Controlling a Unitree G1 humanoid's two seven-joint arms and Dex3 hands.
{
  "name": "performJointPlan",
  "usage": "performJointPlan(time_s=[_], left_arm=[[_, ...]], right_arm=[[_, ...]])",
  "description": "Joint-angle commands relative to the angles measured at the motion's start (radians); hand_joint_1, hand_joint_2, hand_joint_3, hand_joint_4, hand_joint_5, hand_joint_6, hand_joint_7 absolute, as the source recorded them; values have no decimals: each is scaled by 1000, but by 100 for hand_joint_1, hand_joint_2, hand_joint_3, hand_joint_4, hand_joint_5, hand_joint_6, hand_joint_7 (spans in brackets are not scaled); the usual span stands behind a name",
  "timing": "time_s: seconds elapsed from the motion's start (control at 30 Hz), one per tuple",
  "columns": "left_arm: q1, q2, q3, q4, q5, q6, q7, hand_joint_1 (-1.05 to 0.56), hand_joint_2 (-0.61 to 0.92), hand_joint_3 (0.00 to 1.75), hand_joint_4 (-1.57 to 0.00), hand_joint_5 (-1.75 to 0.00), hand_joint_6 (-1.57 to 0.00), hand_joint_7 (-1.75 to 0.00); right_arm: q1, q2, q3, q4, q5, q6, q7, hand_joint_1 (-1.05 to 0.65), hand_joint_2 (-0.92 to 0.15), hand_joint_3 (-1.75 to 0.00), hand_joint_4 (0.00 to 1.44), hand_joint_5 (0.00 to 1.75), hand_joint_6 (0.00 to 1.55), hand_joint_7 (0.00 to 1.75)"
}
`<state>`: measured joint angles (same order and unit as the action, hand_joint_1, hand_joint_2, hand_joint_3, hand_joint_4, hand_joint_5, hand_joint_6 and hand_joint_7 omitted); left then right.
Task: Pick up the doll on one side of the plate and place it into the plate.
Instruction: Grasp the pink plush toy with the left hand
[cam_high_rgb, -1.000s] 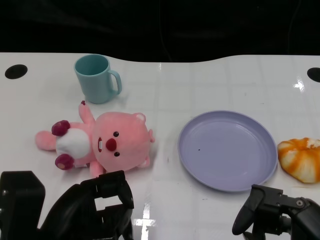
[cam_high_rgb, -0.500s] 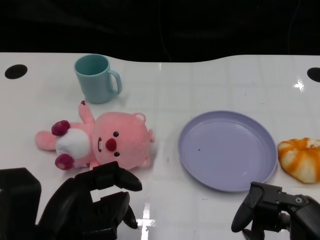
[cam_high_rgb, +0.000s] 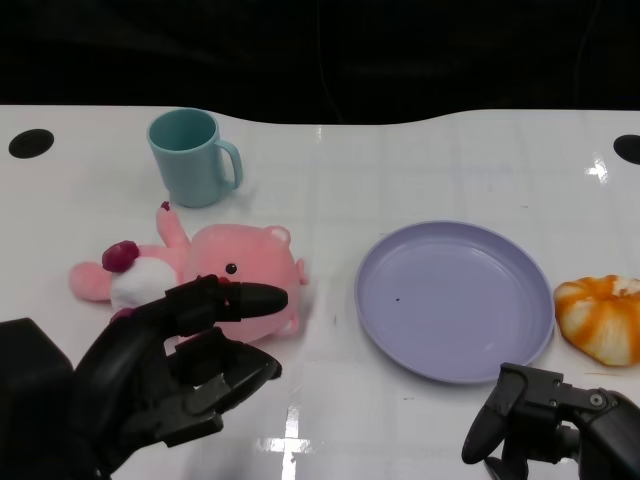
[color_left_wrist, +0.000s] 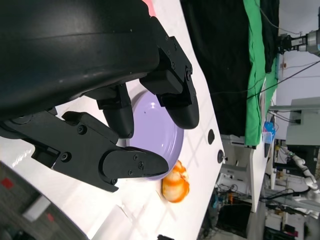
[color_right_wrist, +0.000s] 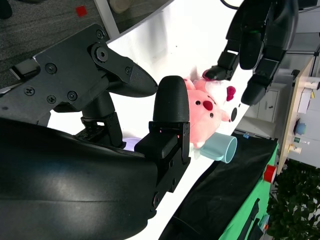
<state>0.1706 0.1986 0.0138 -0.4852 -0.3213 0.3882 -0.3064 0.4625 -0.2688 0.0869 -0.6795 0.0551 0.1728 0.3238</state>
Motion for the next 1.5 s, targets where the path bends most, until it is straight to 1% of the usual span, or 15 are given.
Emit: performJointPlan(time_s=[0.03, 0.1, 0.2, 0.3, 0.47, 0.57, 0.77, 0.97, 1.07, 1.27, 1.37, 1.5], left_arm=[[-21, 43, 15, -3, 37, -64, -19, -43, 92, 18, -26, -102, -44, -41], [-26, 69, 13, -2, 75, -92, -19, -49, 92, 16, -21, -98, -42, -37], [-43, 116, 4, 20, 179, -188, -18, -58, 92, 18, -21, -91, -42, -29], [-69, 139, 9, 43, 222, -233, -19, -62, 92, 16, -18, -87, -41, -25], [-125, 200, 7, 66, 340, -258, -8, -64, 92, 11, -9, -81, -35, -18], [-160, 261, -8, 79, 471, -281, 2, -66, 92, 12, -4, -78, -32, -15], [-220, 345, -44, 114, 695, -310, 7, -67, 92, 10, 0, -66, -28, -7], [-286, 373, -89, 170, 874, -307, 15, -66, 92, 3, 0, -52, -27, -3], [-328, 387, -119, 199, 940, -290, -17, -67, 92, 4, 0, -43, -25, -2], [-408, 408, -191, 283, 1046, -283, -56, -71, 92, 3, 0, -33, -24, -1], [-445, 408, -228, 332, 1096, -280, -64, -72, 92, 3, 0, -31, -24, 0], [-492, 403, -274, 398, 1154, -278, -70, -72, 91, 1, 0, -33, -24, 0]], right_arm=[[-4, -4, -3, 7, 4, 0, -4, -21, -53, -110, 66, 172, 58, 142], [-5, -3, -4, 10, 4, -3, -4, -21, -53, -110, 66, 172, 59, 142], [-7, -3, -5, 15, 5, -7, -4, -20, -53, -109, 66, 172, 59, 141], [-8, -6, -8, 17, -1, -11, -5, -20, -54, -108, 66, 172, 59, 141], [-7, -6, -11, 18, 3, -15, -3, -20, -54, -108, 66, 172, 59, 140], [-7, -7, -11, 16, 1, -12, -4, -19, -55, -107, 65, 172, 59, 140], [-7, -3, -8, 12, 3, -3, -7, -18, -55, -107, 65, 173, 59, 140], [-6, -4, -5, 10, -3, -4, -10, -19, -55, -108, 65, 172, 59, 140], [-6, -3, -5, 6, 0, 0, -10, -19, -55, -108, 65, 173, 59, 140], [-3, -3, -3, 0, -1, 2, -13, -19, -54, -110, 65, 173, 59, 141], [0, -5, -4, -3, -1, 3, -13, -19, -54, -110, 64, 173, 59, 141], [5, -4, -4, -9, -2, 5, -15, -19, -54, -109, 65, 173, 59, 141]])
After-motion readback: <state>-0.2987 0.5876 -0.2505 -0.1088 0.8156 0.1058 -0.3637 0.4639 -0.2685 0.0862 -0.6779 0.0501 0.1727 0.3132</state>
